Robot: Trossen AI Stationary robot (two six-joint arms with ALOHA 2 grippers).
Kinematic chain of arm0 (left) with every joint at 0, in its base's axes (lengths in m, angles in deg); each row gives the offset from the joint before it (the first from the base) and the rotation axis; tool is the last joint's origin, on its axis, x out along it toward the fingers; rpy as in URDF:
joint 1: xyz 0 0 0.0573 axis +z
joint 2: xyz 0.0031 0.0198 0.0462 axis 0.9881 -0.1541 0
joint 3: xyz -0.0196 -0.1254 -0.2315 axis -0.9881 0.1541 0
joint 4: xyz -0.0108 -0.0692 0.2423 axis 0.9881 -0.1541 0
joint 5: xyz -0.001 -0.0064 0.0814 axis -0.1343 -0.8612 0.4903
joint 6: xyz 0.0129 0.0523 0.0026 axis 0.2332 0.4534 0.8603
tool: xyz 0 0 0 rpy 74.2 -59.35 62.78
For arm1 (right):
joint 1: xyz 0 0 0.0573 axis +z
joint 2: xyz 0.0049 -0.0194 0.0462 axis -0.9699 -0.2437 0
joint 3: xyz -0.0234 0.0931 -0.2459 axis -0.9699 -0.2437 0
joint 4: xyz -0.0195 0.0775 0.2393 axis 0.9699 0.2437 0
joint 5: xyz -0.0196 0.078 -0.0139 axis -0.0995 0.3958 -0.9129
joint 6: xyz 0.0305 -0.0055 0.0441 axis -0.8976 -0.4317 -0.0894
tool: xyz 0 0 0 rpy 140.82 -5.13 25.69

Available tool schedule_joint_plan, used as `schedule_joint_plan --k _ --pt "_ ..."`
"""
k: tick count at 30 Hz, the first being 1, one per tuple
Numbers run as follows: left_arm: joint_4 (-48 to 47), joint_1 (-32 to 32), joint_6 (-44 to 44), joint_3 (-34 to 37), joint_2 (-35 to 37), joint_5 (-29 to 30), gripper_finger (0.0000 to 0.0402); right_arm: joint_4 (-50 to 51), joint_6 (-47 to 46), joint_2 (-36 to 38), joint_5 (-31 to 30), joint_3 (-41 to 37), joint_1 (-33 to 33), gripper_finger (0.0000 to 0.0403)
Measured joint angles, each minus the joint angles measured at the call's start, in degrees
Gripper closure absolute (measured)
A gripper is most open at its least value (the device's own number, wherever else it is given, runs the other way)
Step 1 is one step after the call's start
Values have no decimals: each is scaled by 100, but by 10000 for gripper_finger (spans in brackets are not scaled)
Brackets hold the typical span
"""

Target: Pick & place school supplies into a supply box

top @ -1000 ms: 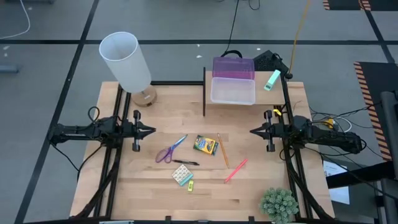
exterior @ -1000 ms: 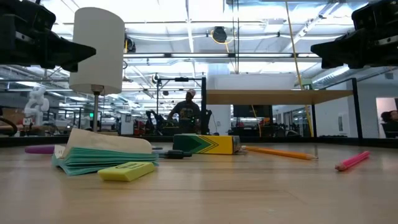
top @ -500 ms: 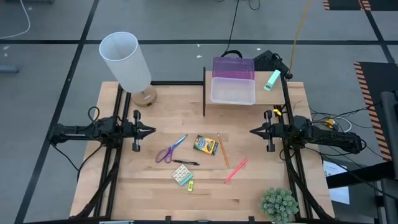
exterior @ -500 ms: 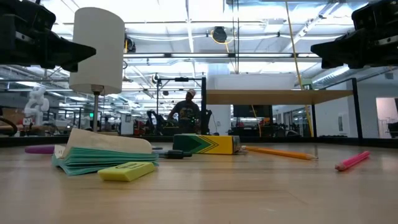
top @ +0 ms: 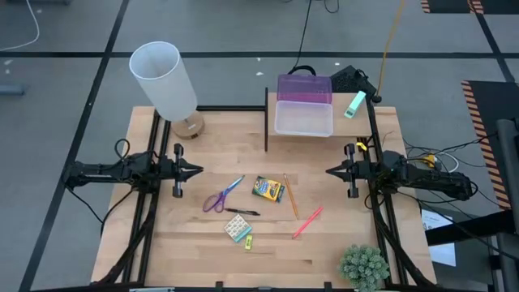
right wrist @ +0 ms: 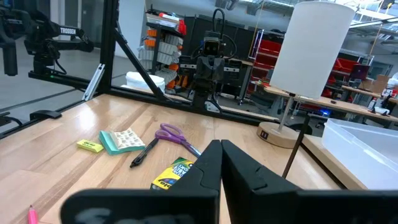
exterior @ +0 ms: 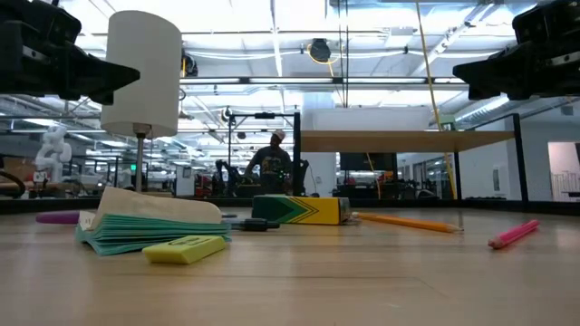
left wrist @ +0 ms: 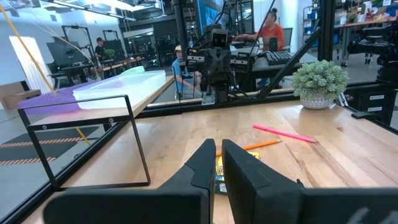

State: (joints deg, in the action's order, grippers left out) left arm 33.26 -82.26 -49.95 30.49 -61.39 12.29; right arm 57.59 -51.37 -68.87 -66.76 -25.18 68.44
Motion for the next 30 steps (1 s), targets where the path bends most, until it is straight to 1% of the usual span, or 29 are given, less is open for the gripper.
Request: schedule_joint_plan --k 15,18,30 --pt "1 2 0 -1 1 0 369 1 0 1 0 -1 0 403" --pt "7 2 -131 0 0 -2 369 0 0 0 0 -1 1 403" --pt "324 2 -142 3 1 11 369 2 0 1 0 -1 1 403"
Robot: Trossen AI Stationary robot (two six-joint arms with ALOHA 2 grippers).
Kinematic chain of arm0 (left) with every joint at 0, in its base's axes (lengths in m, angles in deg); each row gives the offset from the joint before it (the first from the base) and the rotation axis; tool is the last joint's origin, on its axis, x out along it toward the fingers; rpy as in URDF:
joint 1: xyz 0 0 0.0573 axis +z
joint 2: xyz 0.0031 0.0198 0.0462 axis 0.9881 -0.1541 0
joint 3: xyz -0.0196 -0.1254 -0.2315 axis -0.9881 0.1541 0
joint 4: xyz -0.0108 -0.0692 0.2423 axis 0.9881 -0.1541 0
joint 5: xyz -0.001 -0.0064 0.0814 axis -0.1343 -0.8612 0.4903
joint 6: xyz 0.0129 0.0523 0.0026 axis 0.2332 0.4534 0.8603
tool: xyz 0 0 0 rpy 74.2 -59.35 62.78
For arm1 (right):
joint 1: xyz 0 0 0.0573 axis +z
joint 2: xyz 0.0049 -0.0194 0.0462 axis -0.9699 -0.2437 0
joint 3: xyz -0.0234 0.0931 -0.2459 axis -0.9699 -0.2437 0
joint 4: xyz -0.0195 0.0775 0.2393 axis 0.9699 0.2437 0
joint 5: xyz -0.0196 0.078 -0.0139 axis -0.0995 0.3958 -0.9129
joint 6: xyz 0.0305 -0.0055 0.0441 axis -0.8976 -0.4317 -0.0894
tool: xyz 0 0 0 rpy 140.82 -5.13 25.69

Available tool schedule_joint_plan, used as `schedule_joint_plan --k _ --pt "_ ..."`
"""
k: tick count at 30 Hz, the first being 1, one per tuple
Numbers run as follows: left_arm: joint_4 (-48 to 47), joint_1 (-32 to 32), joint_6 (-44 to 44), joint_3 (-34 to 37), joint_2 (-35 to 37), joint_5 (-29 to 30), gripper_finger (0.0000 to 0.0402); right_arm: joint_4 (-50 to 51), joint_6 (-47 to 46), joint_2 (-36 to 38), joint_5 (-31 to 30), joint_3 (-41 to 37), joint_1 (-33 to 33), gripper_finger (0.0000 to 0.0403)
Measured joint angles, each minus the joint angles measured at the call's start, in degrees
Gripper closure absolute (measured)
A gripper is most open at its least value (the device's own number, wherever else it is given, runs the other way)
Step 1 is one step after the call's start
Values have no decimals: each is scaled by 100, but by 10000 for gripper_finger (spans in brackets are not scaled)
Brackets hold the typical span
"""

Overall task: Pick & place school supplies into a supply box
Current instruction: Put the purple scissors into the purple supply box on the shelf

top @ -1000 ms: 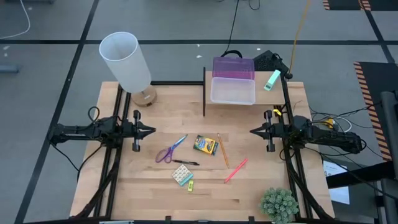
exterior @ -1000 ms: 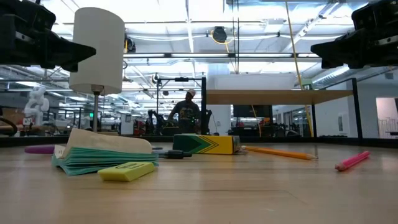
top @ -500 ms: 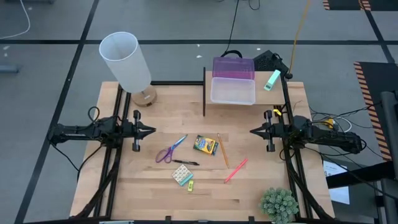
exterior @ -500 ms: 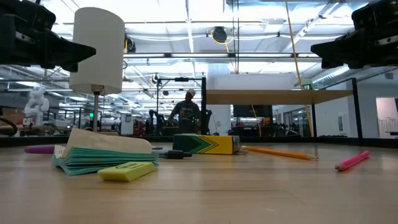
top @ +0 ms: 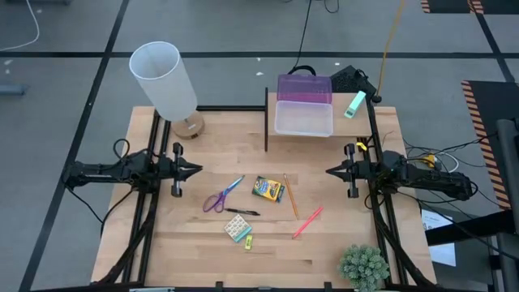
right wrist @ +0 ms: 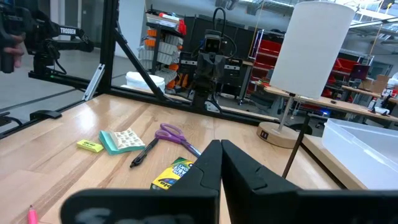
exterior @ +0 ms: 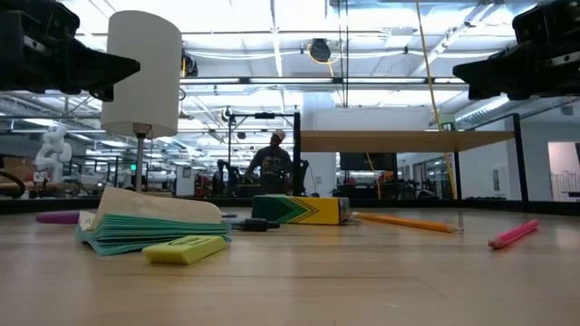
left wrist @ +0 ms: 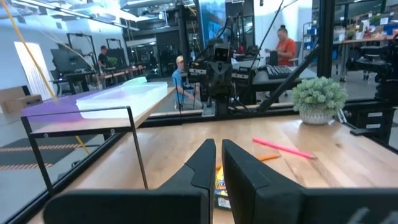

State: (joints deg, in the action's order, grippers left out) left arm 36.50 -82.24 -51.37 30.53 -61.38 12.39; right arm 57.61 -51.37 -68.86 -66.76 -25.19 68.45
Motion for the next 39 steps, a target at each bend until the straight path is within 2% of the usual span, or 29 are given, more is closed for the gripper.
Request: schedule_joint_plan --k 6,10,16,20,26,39 --pt "259 0 -166 0 -2 4 369 0 0 -2 1 -1 0 403" --pt "297 0 -756 -13 -29 201 370 -2 -15 0 0 -1 -2 403" --pt "304 -91 -916 -712 -426 293 397 -131 -17 -2 -12 0 -2 403" --pt "38 -87 -897 -1594 -1025 396 399 -244 24 -2 -31 -1 -6 403" --pt "-940 -87 -912 -3210 -2102 495 399 -431 7 -4 -26 0 -6 403" --pt "-2944 -85 -881 -6815 -4367 1149 400 -799 -167 -4 -4 -1 -6 403"
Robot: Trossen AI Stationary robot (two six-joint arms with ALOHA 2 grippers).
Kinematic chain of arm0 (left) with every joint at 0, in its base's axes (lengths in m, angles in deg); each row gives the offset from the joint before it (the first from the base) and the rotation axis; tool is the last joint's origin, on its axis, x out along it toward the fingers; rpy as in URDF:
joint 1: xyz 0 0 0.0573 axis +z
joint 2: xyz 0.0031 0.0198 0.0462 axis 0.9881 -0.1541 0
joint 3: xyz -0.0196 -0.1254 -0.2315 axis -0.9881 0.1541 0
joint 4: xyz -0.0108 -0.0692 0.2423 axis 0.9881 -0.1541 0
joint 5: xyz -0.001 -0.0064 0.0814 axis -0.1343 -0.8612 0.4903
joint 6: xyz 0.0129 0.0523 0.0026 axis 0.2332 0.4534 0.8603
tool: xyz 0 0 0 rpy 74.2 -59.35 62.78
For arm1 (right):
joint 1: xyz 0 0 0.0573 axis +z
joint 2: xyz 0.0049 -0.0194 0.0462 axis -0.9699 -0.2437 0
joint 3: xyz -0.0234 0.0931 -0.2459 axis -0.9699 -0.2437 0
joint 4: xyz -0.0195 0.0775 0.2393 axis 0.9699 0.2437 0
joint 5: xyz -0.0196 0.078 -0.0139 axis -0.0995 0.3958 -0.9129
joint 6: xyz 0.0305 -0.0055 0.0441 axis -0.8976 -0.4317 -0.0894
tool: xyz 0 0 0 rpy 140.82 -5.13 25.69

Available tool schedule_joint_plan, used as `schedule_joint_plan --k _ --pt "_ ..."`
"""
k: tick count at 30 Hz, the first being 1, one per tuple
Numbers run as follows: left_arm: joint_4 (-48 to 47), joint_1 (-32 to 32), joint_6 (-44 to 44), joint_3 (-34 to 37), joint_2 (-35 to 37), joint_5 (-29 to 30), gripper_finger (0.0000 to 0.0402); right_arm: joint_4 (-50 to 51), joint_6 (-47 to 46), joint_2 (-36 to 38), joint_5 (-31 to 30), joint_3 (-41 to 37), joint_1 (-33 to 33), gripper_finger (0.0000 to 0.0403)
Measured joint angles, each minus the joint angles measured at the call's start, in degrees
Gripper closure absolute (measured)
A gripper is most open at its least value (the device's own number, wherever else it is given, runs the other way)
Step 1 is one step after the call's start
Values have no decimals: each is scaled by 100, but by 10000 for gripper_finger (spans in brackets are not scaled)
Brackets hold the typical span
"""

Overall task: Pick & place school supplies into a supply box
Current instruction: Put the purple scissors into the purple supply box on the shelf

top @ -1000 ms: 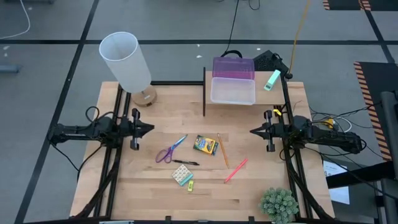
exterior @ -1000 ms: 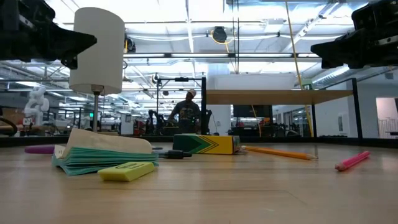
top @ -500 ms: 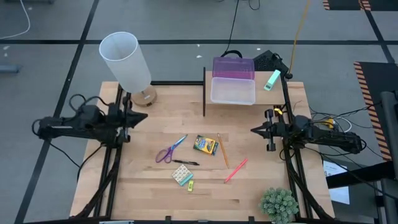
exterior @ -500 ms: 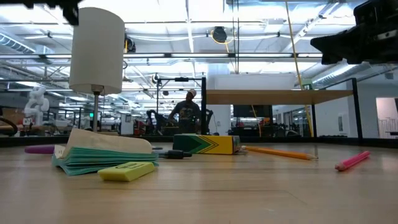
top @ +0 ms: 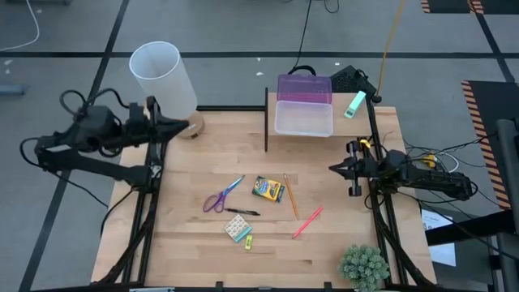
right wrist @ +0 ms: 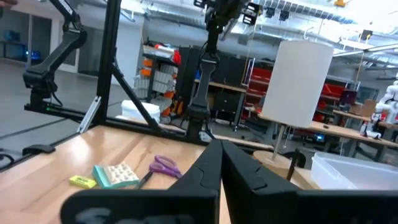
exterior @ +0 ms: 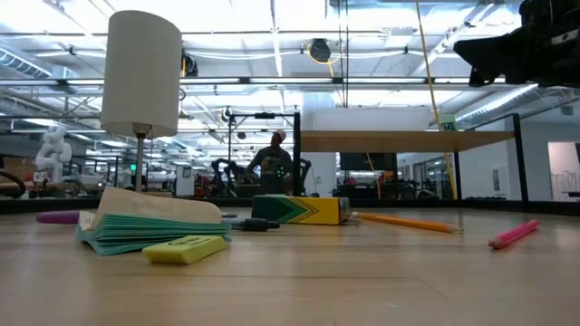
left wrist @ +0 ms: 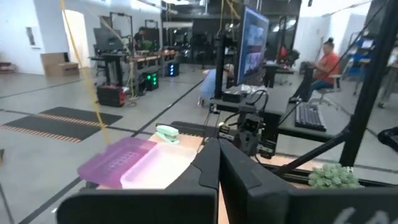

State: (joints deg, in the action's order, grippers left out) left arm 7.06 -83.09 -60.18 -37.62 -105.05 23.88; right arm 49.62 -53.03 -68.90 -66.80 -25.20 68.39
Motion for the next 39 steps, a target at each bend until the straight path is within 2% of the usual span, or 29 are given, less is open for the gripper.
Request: schedule_joint_plan --k 4,7,12,16,21,24,28,31,39 --pt "-650 0 -137 -1102 -834 56 396 -115 -4 0 2 0 0 403" --pt "-1015 0 -165 -1798 -1418 -111 399 -112 -5 0 2 1 0 403" --pt "-1371 0 -376 -2509 -2176 -200 395 -110 -492 0 2 0 0 403" --pt "-1813 0 -757 -2661 -2544 -205 397 -118 -1798 0 7 0 0 403" --pt "-2991 0 -1879 -2660 -2856 -216 393 -404 -4598 -4 -132 0 0 403" --pt "-3632 -2 -2509 -2660 -3040 -217 383 -389 -5571 -14 -138 91 3 403" --pt "-3986 0 -2975 -2658 -3226 -289 387 -34 -5696 -206 -257 463 15 403" --pt "-4007 -3 -3022 -2660 -3337 -455 396 215 -5630 -486 -451 1106 13 403" --pt "-4299 -176 -4078 -2653 -3491 -558 381 1964 -5174 -2050 -457 3228 15 403"
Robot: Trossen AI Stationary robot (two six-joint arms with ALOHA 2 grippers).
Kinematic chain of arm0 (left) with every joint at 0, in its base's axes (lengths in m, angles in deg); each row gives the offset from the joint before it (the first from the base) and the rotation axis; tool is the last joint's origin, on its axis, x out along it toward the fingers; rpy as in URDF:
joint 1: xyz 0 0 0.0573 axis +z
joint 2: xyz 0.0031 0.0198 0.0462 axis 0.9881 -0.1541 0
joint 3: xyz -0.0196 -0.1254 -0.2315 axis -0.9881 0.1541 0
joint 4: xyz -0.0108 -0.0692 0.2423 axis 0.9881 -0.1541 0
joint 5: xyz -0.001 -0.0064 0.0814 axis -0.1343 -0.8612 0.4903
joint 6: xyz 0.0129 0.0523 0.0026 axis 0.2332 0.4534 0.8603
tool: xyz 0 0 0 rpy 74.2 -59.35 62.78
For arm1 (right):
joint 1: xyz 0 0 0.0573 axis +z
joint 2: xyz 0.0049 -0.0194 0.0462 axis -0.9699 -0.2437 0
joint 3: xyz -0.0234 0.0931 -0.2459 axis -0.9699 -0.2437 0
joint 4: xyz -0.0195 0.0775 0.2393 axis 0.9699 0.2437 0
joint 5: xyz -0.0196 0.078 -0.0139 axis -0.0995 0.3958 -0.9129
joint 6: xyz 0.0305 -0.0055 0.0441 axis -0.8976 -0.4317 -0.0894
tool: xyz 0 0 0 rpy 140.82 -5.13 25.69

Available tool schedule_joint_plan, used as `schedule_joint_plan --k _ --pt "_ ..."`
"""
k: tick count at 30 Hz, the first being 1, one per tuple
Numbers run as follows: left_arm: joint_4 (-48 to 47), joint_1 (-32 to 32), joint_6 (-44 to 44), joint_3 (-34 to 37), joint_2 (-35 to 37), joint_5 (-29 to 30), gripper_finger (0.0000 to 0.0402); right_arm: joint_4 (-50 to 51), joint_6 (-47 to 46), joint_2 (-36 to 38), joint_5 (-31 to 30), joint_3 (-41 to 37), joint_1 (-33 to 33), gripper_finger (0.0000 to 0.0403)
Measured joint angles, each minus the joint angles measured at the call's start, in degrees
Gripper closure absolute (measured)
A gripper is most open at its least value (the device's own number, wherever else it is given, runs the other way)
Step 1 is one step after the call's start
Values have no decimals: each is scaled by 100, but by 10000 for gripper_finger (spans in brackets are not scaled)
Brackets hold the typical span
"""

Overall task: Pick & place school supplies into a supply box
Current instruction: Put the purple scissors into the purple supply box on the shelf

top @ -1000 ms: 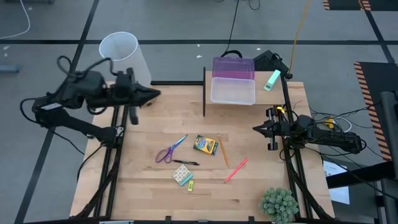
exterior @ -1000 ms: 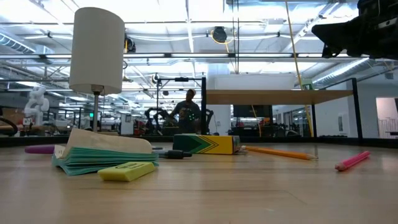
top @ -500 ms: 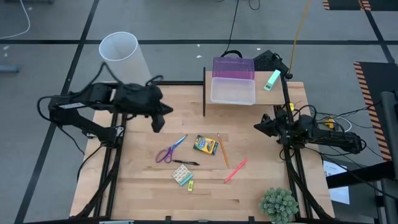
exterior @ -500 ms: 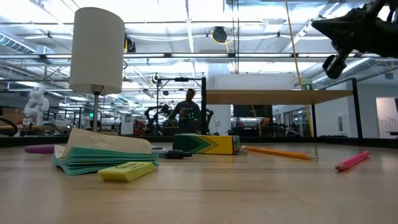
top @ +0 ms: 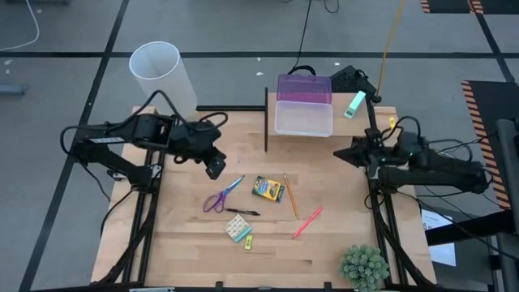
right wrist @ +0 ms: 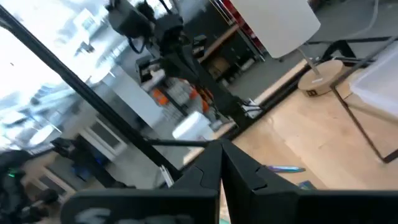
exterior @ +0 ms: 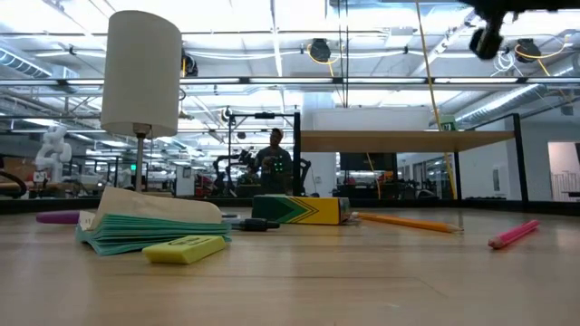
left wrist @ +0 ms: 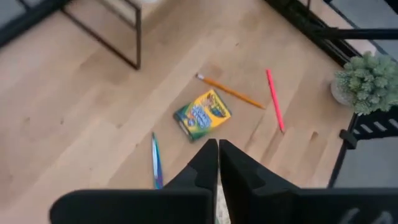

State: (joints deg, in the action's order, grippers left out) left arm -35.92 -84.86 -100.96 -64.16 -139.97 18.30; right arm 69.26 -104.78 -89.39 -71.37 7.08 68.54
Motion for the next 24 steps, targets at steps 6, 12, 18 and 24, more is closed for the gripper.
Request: schedule_joint_plan --k 6,12,18,24 --pt "-471 -204 -688 -3 -144 112 378 501 234 -1209 0 1461 -1 403" --pt "-1011 -388 -1256 0 -322 -111 378 869 447 -2251 -17 2777 -2 403" --pt "-1078 -596 -1404 0 -482 -320 378 2094 926 -3187 -6 4154 -2 403" --pt "-1147 -715 -1834 2 -689 -463 378 3137 1306 -3837 11 5158 -2 403"
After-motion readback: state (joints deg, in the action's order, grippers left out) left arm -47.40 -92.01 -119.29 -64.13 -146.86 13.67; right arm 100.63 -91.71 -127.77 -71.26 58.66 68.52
